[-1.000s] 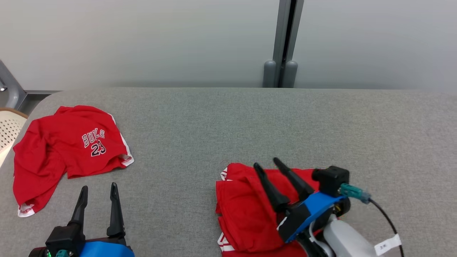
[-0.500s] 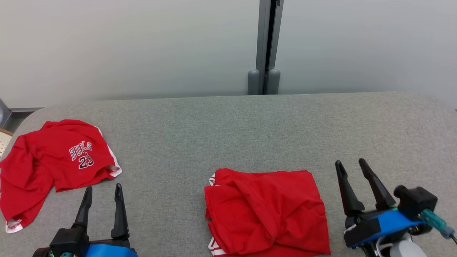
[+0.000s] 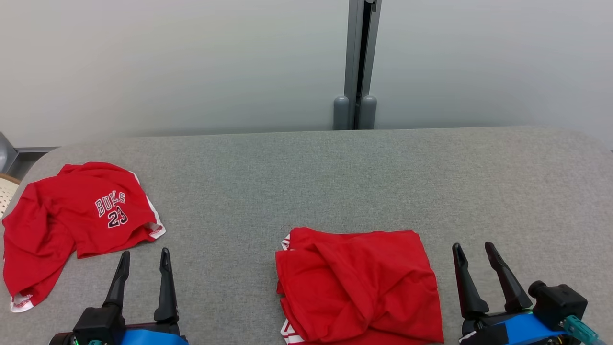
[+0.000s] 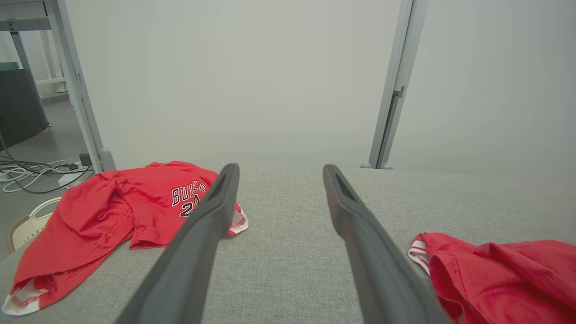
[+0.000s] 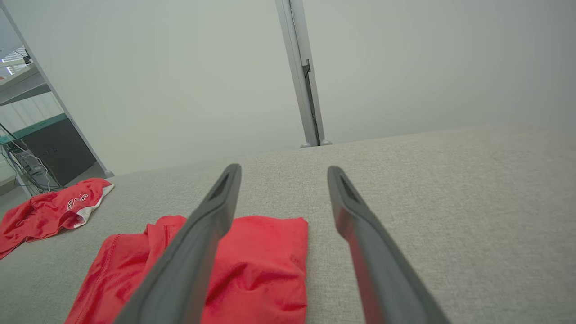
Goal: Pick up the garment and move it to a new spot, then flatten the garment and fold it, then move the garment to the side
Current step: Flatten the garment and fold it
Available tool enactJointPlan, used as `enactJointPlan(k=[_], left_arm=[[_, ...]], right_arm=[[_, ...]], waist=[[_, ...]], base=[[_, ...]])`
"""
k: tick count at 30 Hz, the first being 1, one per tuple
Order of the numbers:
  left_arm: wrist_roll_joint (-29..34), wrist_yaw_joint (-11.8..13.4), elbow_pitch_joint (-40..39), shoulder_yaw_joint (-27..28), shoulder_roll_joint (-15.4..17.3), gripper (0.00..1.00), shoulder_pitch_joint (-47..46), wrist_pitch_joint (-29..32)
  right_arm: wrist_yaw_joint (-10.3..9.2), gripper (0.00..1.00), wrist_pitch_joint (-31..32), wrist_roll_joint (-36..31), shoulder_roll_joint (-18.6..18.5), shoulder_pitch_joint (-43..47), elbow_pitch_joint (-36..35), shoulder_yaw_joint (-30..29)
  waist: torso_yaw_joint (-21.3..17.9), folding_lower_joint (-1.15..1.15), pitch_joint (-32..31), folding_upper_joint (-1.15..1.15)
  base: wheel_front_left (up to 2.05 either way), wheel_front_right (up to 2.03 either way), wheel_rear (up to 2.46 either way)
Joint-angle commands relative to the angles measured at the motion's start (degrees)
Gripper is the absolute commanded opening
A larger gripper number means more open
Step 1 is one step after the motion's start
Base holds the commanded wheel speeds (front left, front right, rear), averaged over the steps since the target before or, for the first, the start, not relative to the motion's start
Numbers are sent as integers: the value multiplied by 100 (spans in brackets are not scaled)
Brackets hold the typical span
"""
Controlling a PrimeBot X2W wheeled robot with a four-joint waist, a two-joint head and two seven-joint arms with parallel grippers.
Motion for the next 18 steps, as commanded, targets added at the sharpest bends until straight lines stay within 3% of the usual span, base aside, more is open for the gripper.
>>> enactJointPlan(k=[1,11,18], left_arm=[[22,11,13,-31,-2,100,28,-27],[3,0,33,-82,-2,100,13,-27],[-5,-14,50,-129,-3,100,-51,-27]], right_arm=[[1,100,26,-18,17,44,-32,19],[1,100,331,56,65,-72,110,645],[1,100,499,202,15,-293,663,1331]], waist=[[13,0,-8,0],[108,0,4,0],[257,0,53,0]], base=[[0,0,0],[0,0,0],[0,0,0]])
